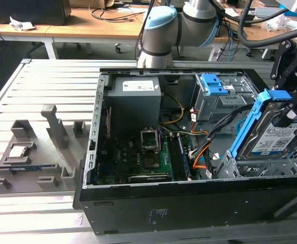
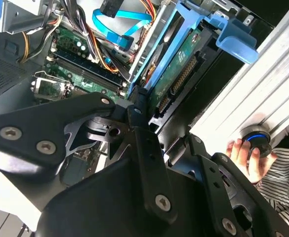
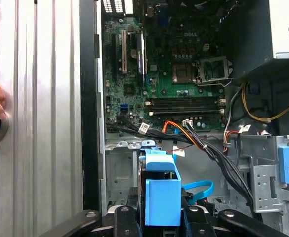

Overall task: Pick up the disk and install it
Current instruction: 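Insert the disk into the insertion slot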

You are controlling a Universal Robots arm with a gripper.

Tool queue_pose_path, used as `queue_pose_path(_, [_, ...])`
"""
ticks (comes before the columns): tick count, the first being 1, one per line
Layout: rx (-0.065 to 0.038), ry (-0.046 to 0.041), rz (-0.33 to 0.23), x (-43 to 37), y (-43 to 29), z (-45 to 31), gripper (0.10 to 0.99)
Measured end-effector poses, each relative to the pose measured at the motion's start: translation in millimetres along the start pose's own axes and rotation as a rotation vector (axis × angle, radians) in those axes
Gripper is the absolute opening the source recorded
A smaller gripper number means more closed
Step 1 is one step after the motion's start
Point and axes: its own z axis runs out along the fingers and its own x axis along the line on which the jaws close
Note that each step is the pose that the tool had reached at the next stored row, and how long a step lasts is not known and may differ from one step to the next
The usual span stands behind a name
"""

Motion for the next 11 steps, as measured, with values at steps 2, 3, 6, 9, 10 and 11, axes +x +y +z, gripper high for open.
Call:
queue_pose_path(2, [-0.001, 0.0000, 0.000, 0.0, -0.6, 8.2, 0.365])
queue_pose_path(3, [-0.001, 0.0001, 0.000, 0.0, -0.8, 11.4, 0.365])
queue_pose_path(6, [-0.001, 0.0002, 0.000, 0.1, -1.4, 19.1, 0.365])
queue_pose_path(9, [-0.002, 0.0002, 0.000, 0.1, -2.2, 29.6, 0.365])
queue_pose_path(10, [-0.002, 0.0001, 0.000, 0.1, -2.4, 32.8, 0.365])
queue_pose_path(11, [-0.002, 0.0002, 0.000, 0.1, -2.5, 34.2, 0.365])
